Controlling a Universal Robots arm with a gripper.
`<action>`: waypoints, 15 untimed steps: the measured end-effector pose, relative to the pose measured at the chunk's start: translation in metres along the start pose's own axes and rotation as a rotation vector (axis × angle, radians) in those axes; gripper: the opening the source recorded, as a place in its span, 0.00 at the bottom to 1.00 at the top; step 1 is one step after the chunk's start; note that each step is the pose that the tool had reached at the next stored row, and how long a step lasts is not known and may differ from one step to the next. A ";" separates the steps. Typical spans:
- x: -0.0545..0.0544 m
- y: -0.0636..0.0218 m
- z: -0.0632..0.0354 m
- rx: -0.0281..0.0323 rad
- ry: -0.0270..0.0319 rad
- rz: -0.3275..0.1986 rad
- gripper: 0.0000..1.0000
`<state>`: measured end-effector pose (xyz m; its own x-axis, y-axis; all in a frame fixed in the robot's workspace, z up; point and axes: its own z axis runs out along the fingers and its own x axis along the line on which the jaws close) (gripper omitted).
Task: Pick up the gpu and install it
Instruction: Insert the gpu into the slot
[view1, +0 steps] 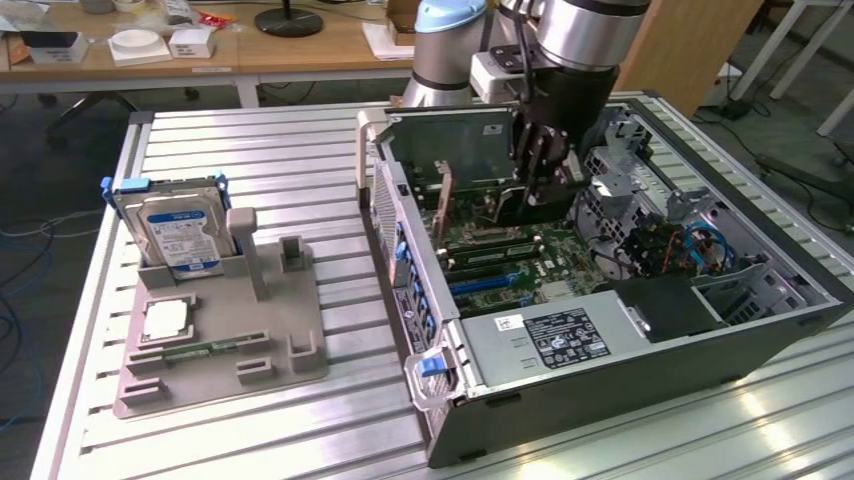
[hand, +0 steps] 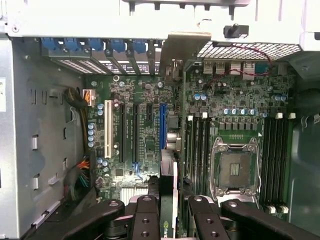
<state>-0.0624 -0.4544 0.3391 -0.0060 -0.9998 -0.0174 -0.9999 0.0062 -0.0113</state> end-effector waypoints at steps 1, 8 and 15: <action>0.000 0.0004 0.0004 0.0000 0.0000 0.000 0.27; 0.000 0.0029 0.0031 0.0001 -0.0001 0.000 0.27; 0.004 0.0031 0.0056 0.0000 -0.0001 0.000 0.27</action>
<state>-0.0655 -0.4584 0.3334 -0.0058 -0.9998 -0.0175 -0.9999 0.0060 -0.0113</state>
